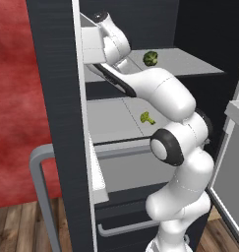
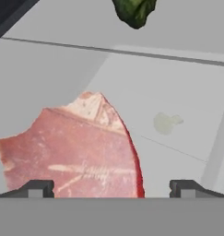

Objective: Place one broccoli and one steak in each tupperware on the nearby counter, to pack two identical lunches.

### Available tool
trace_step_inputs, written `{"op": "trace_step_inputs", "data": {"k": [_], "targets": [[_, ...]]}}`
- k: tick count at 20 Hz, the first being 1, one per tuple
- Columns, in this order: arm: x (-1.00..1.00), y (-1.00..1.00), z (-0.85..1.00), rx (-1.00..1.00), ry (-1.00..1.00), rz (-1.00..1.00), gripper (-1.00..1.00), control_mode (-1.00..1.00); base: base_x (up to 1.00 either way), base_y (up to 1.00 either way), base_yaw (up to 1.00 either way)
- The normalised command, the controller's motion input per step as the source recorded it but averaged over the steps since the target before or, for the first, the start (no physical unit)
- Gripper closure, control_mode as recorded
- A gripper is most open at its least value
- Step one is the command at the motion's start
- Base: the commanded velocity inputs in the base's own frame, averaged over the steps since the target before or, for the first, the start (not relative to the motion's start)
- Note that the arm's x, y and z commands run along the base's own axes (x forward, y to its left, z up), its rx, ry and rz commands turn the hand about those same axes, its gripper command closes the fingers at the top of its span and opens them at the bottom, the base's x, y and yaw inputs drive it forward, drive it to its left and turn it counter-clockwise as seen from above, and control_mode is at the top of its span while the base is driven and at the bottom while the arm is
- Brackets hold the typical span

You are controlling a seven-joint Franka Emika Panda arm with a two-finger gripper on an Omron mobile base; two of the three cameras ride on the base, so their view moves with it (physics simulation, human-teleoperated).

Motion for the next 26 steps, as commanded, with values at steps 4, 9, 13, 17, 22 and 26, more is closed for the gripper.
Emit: {"op": "trace_step_inputs", "data": {"k": [4,9,13,17,22,26], "targets": [[0.00,0.14,0.00,0.00,0.01,-0.11,-1.00,-1.00,0.00,0.00,0.00],[0.02,0.12,0.00,0.00,0.00,-0.10,-1.00,-1.00,0.00,0.00,0.00],[0.05,0.13,-0.02,0.00,0.00,-0.10,-1.00,-1.00,0.00,0.00,0.00],[0.11,0.07,-0.01,0.00,0.00,-0.08,1.00,-1.00,0.00,0.00,0.00],[0.34,0.01,0.00,0.00,0.00,-0.04,1.00,-1.00,0.00,0.00,0.00],[0.35,0.00,0.00,0.00,0.00,0.00,1.00,-1.00,0.00,0.00,0.00]]}}
